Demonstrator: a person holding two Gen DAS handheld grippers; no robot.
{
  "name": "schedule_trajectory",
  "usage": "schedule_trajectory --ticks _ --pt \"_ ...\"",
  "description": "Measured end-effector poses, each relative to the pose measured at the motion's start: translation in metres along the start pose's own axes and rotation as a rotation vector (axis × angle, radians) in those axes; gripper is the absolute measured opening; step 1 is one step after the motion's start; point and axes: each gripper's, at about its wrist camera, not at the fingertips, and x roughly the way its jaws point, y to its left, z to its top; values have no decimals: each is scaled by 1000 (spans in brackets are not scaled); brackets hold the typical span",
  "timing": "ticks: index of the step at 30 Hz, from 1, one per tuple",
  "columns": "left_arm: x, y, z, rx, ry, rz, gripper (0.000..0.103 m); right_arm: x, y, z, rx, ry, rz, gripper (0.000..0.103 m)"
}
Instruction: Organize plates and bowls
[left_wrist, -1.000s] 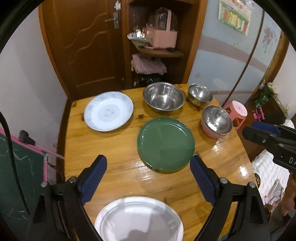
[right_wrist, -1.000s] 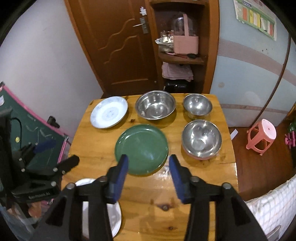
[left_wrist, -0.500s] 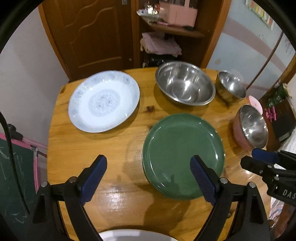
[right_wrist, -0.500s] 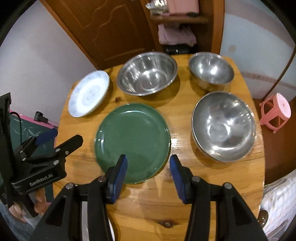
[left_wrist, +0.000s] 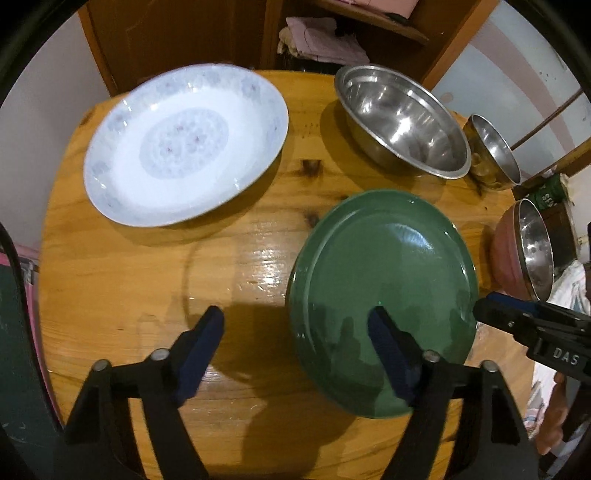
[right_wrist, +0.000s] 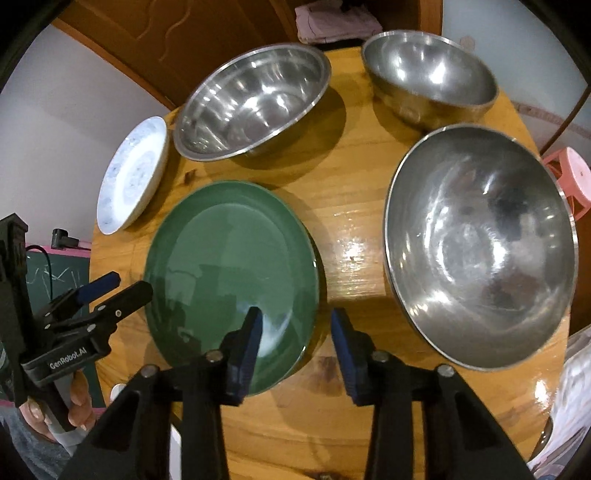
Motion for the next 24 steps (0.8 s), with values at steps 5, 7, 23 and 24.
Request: schedule_trajectory --ticks 5,7,23,24 --pt "9 4 0 -12 21 -28 63 10 -7 4 19 23 8 24" --pt "12 5 0 -7 37 -44 56 13 -7 6 20 27 10 21" --pt "22 12 1 0 91 -86 10 19 -13 7 47 36 -6 8" --pt "21 11 2 -1 92 -83 9 18 -13 7 48 32 -15 8"
